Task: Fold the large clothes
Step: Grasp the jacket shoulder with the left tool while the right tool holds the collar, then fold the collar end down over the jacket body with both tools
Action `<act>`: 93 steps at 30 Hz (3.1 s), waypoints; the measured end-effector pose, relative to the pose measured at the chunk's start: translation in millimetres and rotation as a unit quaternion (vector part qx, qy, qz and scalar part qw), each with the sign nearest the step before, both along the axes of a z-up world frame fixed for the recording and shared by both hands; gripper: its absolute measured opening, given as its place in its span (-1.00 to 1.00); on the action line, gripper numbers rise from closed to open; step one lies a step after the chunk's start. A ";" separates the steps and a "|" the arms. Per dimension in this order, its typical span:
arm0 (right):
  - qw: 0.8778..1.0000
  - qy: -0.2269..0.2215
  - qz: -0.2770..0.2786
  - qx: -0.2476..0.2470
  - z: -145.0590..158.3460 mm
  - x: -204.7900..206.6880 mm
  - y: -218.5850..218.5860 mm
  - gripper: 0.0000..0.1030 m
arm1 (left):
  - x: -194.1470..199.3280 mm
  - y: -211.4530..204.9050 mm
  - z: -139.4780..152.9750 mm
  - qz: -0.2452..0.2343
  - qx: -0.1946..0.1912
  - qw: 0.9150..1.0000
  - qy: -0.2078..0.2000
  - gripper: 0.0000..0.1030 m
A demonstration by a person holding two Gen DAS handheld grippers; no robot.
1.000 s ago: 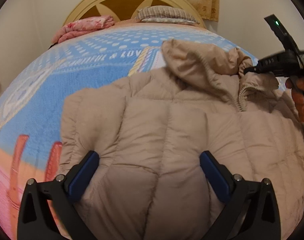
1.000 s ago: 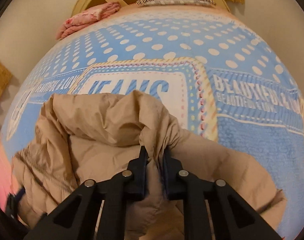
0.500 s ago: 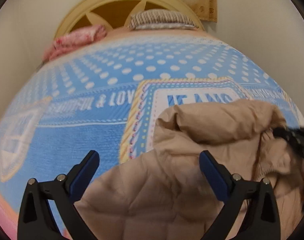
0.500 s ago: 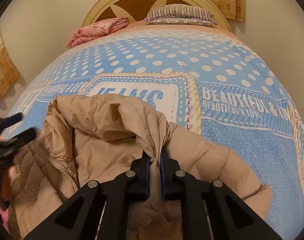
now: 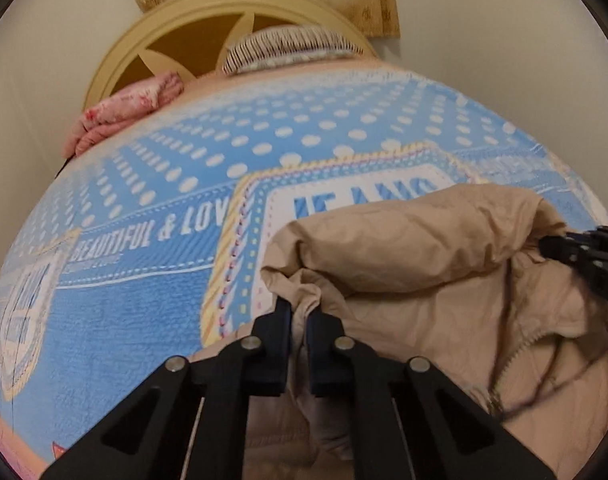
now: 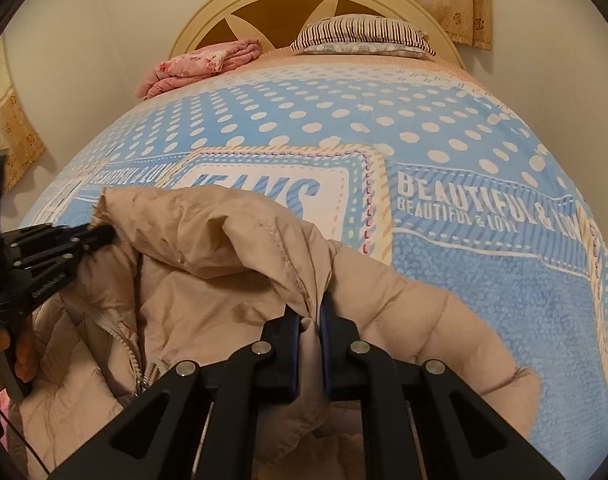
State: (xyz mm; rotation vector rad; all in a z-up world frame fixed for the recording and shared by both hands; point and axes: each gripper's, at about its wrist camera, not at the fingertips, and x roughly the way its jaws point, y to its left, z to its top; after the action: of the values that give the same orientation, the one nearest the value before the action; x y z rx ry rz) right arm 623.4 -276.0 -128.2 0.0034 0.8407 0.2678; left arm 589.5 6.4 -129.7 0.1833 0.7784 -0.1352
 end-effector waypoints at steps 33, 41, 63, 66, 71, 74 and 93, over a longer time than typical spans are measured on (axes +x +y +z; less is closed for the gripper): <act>0.965 0.006 0.208 -0.156 1.4 6.2 97.6 0.34 | -42.4 25.3 -40.0 -0.018 -0.058 0.998 0.013 -0.90; 0.972 0.038 0.198 -0.125 -22.3 -0.3 88.7 -0.33 | -48.3 29.6 -34.2 -0.016 -0.073 0.997 -0.003 -0.89; 0.962 -0.073 0.181 -0.188 -29.8 -51.7 88.0 -0.87 | -93.7 47.8 20.9 -0.003 -0.131 0.991 0.019 -0.32; 0.964 -0.078 0.173 -0.187 -32.9 -49.3 90.0 -0.87 | -87.8 68.2 16.8 0.041 -0.157 0.986 0.043 -0.07; 0.953 -0.116 0.172 -0.222 -37.5 -62.6 100.3 -0.88 | -67.2 54.0 60.0 0.028 -0.202 0.978 -0.033 -0.01; 0.941 -0.134 0.183 -0.251 -42.6 -74.0 109.9 -0.88 | -38.5 19.1 71.2 -0.002 -0.197 0.979 -0.047 0.31; 0.993 -0.083 0.040 0.072 48.2 -55.6 31.2 -0.78 | 3.9 -11.0 -51.3 0.050 -0.076 0.995 0.035 0.32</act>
State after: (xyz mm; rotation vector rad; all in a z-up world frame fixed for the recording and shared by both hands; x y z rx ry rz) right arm 567.9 -244.8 -80.0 0.0806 0.6551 0.3978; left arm 593.4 -4.6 -181.0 -0.0049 0.8410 -0.1065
